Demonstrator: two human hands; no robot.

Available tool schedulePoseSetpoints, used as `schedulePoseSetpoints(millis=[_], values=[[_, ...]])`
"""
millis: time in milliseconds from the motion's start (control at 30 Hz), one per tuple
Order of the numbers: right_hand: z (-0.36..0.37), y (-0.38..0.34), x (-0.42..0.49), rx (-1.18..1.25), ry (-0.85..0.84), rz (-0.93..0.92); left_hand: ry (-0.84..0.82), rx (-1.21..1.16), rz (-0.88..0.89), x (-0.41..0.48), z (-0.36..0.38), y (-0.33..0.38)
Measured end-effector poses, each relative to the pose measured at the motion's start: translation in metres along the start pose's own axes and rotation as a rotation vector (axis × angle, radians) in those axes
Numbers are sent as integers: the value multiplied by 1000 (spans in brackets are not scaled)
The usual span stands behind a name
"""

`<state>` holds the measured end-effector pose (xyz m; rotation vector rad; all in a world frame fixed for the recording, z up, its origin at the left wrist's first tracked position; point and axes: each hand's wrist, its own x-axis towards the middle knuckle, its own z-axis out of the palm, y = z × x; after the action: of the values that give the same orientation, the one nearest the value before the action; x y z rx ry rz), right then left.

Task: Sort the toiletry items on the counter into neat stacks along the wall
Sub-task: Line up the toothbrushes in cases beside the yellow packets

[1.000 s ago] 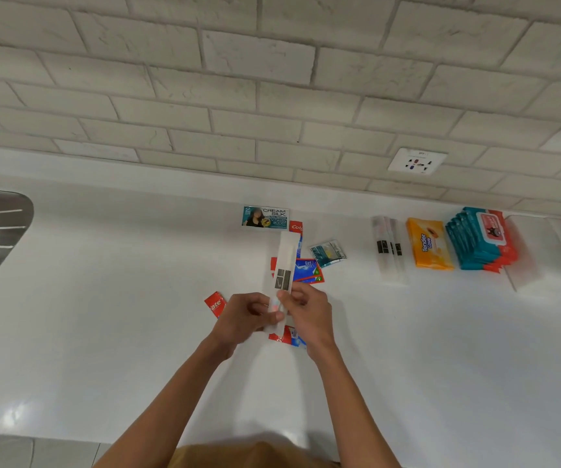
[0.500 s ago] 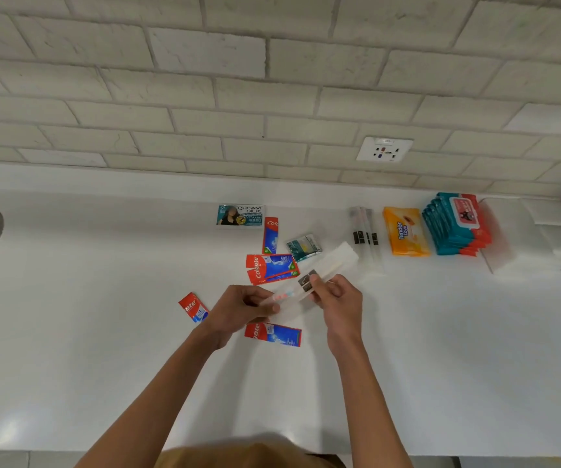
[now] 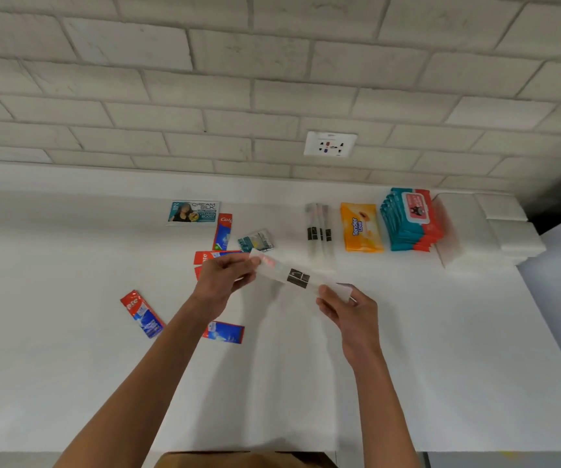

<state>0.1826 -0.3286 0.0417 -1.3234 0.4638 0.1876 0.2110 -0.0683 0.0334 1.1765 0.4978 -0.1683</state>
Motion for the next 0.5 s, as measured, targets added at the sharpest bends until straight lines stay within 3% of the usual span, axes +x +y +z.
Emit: schedulePoseSetpoints(millis=[267,500], values=[[-33,6,18,-348,-178,-67,113,-100,32,21,72,-14],[-37,16,29,-468,-150,-67,45,3,54,23,101,-38]])
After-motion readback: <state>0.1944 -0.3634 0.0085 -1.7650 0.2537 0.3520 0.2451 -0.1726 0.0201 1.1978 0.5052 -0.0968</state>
